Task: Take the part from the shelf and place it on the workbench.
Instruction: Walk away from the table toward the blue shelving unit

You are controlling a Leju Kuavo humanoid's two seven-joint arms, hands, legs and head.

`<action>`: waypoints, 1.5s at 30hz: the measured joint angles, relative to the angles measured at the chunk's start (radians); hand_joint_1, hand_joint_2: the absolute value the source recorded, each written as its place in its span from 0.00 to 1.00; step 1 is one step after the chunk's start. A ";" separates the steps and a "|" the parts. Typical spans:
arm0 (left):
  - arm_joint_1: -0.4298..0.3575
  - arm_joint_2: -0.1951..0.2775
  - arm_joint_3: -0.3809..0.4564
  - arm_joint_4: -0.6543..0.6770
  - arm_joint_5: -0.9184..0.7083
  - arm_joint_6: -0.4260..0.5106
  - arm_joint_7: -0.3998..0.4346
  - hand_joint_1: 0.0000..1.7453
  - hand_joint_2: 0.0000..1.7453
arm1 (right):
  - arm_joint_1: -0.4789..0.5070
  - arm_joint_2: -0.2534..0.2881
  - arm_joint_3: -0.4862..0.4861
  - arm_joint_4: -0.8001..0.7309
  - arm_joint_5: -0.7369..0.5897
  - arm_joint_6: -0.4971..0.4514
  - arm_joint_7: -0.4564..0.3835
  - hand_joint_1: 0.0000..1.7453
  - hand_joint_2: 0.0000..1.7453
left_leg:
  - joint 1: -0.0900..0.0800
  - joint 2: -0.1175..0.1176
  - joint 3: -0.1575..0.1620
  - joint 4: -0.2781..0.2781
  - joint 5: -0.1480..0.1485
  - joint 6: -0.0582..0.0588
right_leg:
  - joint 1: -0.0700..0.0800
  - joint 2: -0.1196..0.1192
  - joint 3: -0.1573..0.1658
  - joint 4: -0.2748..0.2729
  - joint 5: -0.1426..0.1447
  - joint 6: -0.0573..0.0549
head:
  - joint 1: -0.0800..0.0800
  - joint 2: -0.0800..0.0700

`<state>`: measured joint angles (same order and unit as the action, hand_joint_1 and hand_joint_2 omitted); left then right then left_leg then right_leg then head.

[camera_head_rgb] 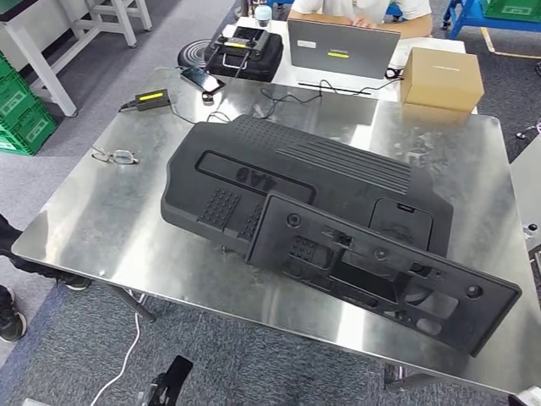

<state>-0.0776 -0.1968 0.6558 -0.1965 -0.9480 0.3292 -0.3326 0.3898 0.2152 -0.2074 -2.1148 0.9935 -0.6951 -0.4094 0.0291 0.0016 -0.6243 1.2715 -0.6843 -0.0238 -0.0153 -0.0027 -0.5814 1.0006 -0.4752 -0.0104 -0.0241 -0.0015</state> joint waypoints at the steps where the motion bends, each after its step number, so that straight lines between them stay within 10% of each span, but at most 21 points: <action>1: 0.000 0.000 0.001 0.000 0.000 0.000 0.000 0.00 0.00 | 0.000 0.001 0.000 0.001 0.000 0.000 0.000 0.00 1.00 | -0.001 0.000 0.004 0.011 0.003 0.002 | 0.002 0.000 -0.007 0.002 0.004 0.000 | 0.000 0.000; 6: -0.002 0.000 0.004 0.000 0.001 0.001 0.000 0.00 0.00 | 0.000 0.005 -0.001 0.002 -0.003 0.000 0.000 0.00 1.00 | -0.006 -0.002 0.166 -0.263 0.110 0.017 | 0.005 0.002 -0.037 0.018 0.027 0.019 | 0.001 0.000; 10: -0.001 -0.001 0.005 0.000 0.001 0.003 0.001 0.00 0.00 | 0.002 0.005 -0.001 0.001 -0.004 0.000 0.000 0.00 1.00 | -0.012 -0.002 0.154 -0.278 0.134 0.038 | 0.001 0.004 -0.046 0.019 0.041 0.045 | 0.002 0.000; 16: -0.002 -0.003 0.008 0.000 0.000 0.006 0.001 0.00 0.00 | 0.007 0.005 -0.001 0.002 -0.015 -0.001 0.000 0.00 1.00 | -0.018 0.008 0.080 -0.278 0.194 0.065 | -0.003 0.005 -0.098 0.281 -0.160 0.063 | 0.006 0.000; 18: -0.001 -0.003 0.010 0.000 0.000 0.006 0.001 0.00 0.00 | 0.009 0.005 -0.001 0.003 -0.022 -0.001 0.000 0.00 1.00 | -0.025 0.008 0.058 -0.277 0.211 0.066 | 0.000 0.005 -0.038 0.241 -0.123 0.055 | 0.006 0.000; 21: -0.002 -0.006 0.011 0.000 0.000 0.006 0.001 0.00 0.00 | 0.010 0.005 -0.001 0.002 -0.025 -0.001 0.000 0.00 1.00 | -0.031 0.007 0.039 -0.276 0.233 0.061 | 0.017 0.005 0.125 0.009 -0.077 0.023 | 0.005 0.000; 24: -0.001 -0.008 0.012 0.000 0.000 0.006 0.000 0.00 0.00 | 0.012 0.005 0.000 0.001 -0.026 -0.001 0.000 0.00 1.00 | -0.029 0.007 0.028 -0.278 0.256 0.044 | 0.027 0.004 0.166 -0.074 -0.075 0.008 | 0.004 0.000; 26: 0.001 -0.009 0.013 0.000 0.000 0.007 0.001 0.00 0.00 | 0.013 0.005 -0.001 0.002 -0.027 -0.001 0.000 0.00 1.00 | -0.027 0.006 0.017 -0.266 0.237 0.033 | 0.024 -0.001 0.152 -0.081 -0.055 -0.002 | 0.004 0.000; 30: 0.001 -0.008 0.013 0.000 0.000 0.008 0.001 0.00 0.00 | 0.015 0.006 -0.001 0.006 -0.027 -0.001 0.000 0.00 1.00 | -0.020 0.005 -0.035 -0.062 0.068 0.016 | 0.020 -0.009 0.096 -0.071 -0.017 -0.013 | 0.002 0.000; 32: 0.002 -0.008 0.013 0.000 0.000 0.008 0.001 0.00 0.00 | 0.015 0.006 -0.001 0.008 -0.028 -0.001 0.000 0.00 1.00 | -0.015 0.005 -0.031 0.008 0.065 0.010 | 0.018 -0.010 0.059 -0.055 -0.002 -0.010 | 0.002 0.000; 35: 0.000 -0.008 0.014 0.000 0.000 0.008 0.001 0.00 0.00 | 0.016 0.007 -0.001 0.009 -0.038 -0.001 0.000 0.00 1.00 | -0.007 0.005 0.082 -0.123 0.132 0.002 | 0.014 -0.010 0.001 -0.015 0.012 0.003 | 0.002 0.000; 37: -0.002 -0.007 0.014 0.000 0.000 0.009 0.000 0.00 0.00 | 0.018 0.008 -0.001 0.009 -0.048 -0.002 -0.002 0.00 1.00 | -0.006 0.002 0.154 -0.238 0.121 0.005 | 0.015 -0.009 -0.028 0.012 0.019 0.015 | 0.002 0.000; 40: 0.001 -0.007 0.014 0.000 0.000 0.009 0.000 0.00 0.00 | 0.022 0.010 -0.001 0.010 -0.062 -0.003 -0.008 0.00 1.00 | -0.012 0.002 0.156 -0.270 0.116 0.029 | 0.011 -0.008 -0.044 0.021 0.037 0.033 | 0.003 0.000; 42: 0.003 -0.007 0.016 0.000 0.000 0.010 0.000 0.00 0.00 | 0.027 0.012 -0.001 0.010 -0.068 -0.003 -0.010 0.00 1.00 | -0.011 0.005 0.138 -0.270 0.136 0.048 | 0.007 -0.006 -0.055 0.049 -0.008 0.045 | 0.005 0.000; 45: 0.003 -0.007 0.017 0.000 0.001 0.010 0.000 0.00 0.00 | 0.030 0.013 0.000 0.015 -0.071 -0.003 -0.012 0.00 1.00 | -0.014 0.008 0.097 -0.270 0.170 0.062 | 0.005 -0.005 -0.087 0.206 -0.151 0.057 | 0.007 0.000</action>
<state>-0.0749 -0.2038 0.6730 -0.1965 -0.9472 0.3387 -0.3326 0.4194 0.2280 -0.2076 -2.0994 0.9221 -0.6977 -0.4212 0.0150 0.0091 -0.5269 1.0017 -0.5140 0.0386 -0.0104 -0.0079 -0.6688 1.2068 -0.6258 0.0464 -0.0170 -0.0015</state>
